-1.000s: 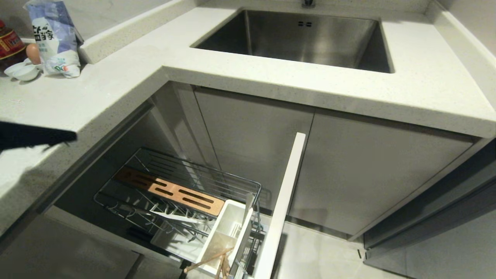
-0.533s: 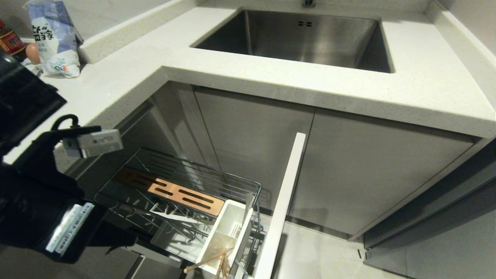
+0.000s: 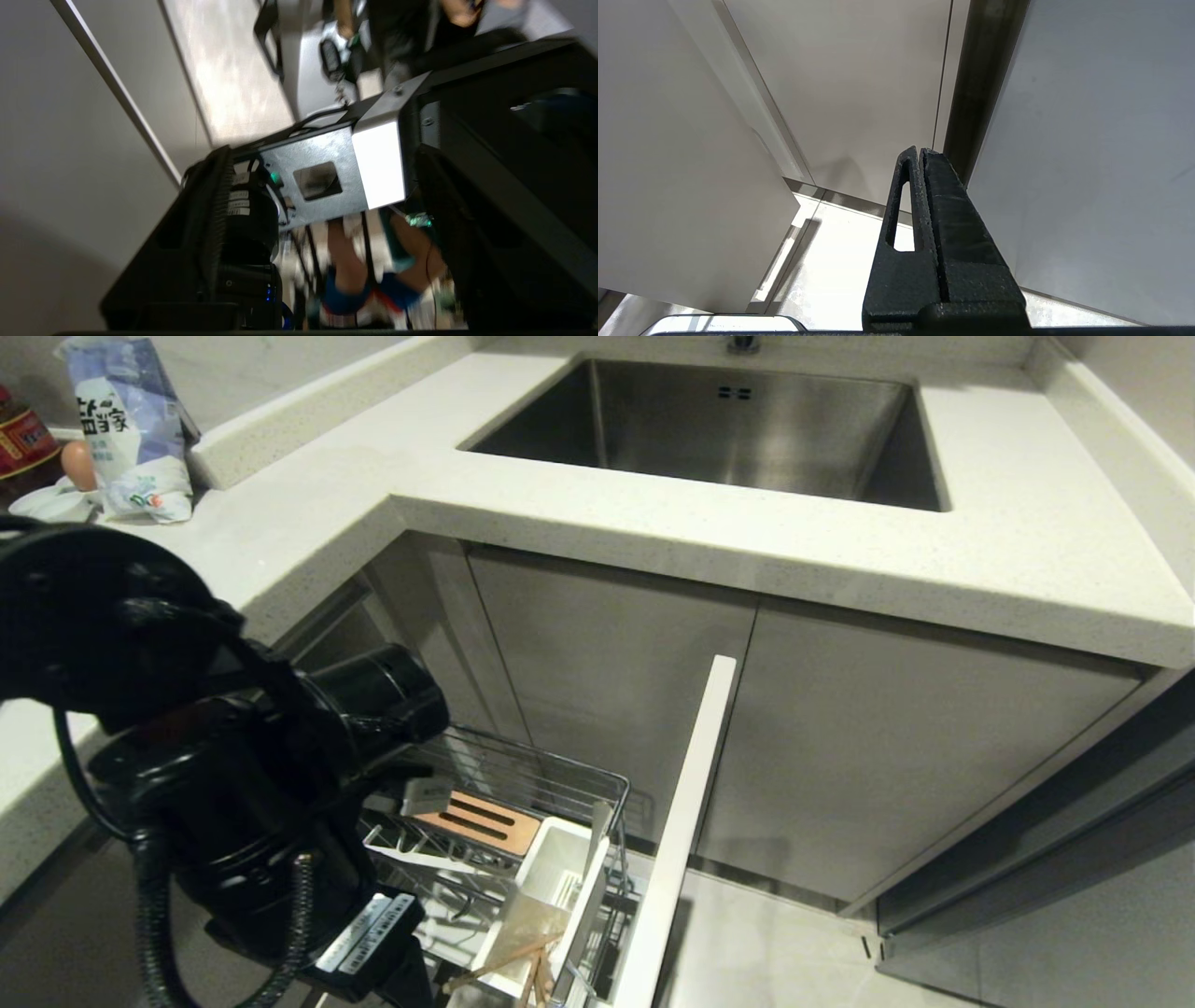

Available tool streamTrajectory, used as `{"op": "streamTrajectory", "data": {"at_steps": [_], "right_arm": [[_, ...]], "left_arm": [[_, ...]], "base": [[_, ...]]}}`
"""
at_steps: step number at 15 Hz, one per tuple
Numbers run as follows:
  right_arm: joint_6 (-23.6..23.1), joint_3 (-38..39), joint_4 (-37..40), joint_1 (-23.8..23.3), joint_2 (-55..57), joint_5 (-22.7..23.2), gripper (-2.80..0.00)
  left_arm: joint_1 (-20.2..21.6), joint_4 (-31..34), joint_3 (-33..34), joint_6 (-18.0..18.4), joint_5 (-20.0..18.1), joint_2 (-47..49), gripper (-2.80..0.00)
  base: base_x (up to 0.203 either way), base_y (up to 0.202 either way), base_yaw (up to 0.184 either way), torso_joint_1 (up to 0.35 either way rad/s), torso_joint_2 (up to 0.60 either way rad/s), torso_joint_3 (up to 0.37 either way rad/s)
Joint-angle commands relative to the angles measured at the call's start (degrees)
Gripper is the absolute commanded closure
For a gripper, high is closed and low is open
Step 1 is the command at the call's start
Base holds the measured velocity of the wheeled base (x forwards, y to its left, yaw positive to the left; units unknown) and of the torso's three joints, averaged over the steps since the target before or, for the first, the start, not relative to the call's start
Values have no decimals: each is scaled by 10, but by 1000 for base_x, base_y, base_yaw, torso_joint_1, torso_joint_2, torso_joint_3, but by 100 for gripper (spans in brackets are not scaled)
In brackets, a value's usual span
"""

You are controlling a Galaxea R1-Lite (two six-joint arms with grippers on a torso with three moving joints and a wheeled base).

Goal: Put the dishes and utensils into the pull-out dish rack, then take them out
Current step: Take the chopsticks out of the cupboard

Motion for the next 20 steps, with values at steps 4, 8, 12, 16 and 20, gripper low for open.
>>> {"op": "streamTrajectory", "data": {"at_steps": [4, 8, 12, 16, 20], "right_arm": [[0, 13, 0, 0, 0, 0, 0], [0, 13, 0, 0, 0, 0, 0], [0, 13, 0, 0, 0, 0, 0], [0, 13, 0, 0, 0, 0, 0], [0, 13, 0, 0, 0, 0, 0]], "left_arm": [[10, 0, 6, 9, -11, 152, -280], [39, 0, -9, 38, -39, 206, -280], [45, -1, -29, 39, -60, 244, -280], [51, 2, -52, 38, -76, 261, -280], [55, 5, -57, 36, -89, 267, 0]], "base": [[0, 0, 0, 0, 0, 0], [0, 0, 0, 0, 0, 0], [0, 0, 0, 0, 0, 0], [0, 0, 0, 0, 0, 0], [0, 0, 0, 0, 0, 0]]}}
